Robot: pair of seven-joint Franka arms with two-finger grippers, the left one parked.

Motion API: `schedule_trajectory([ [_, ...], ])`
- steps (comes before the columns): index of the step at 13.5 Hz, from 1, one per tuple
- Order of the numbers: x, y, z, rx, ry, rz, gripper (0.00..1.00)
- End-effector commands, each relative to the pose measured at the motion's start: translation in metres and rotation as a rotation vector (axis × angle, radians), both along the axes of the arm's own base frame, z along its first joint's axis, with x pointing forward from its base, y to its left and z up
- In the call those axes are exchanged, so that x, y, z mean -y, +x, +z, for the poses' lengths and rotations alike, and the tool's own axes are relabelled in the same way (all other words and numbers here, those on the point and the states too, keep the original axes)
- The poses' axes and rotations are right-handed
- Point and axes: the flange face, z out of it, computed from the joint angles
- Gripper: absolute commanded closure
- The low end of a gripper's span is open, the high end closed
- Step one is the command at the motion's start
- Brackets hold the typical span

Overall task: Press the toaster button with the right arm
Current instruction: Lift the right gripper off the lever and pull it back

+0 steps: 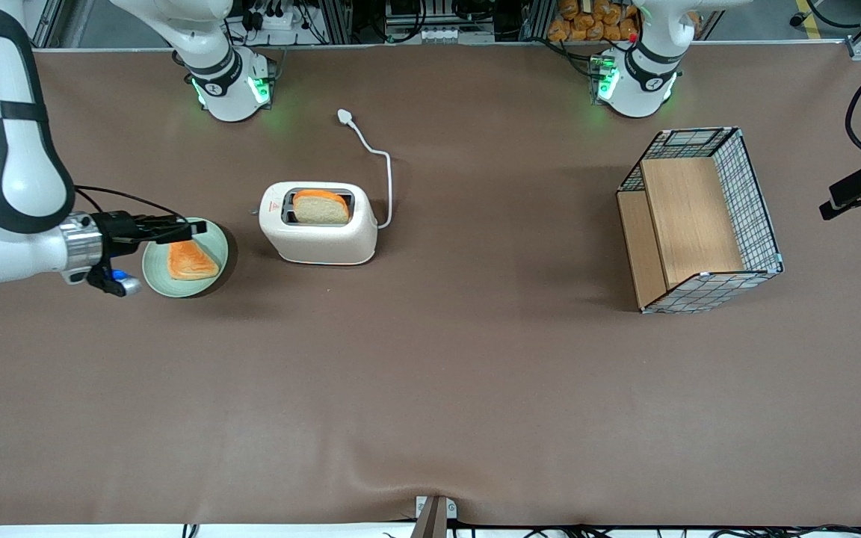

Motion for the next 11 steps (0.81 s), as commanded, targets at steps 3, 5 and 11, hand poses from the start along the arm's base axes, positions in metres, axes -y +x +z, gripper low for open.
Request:
schedule_trajectory([
  [3, 0.006, 0.006, 0.062, 0.153, -0.167, 0.091, 0.00],
  [5, -0.024, 0.000, 0.084, 0.223, -0.249, 0.180, 0.00],
  [11, -0.060, -0.025, 0.085, 0.393, -0.376, 0.287, 0.00],
])
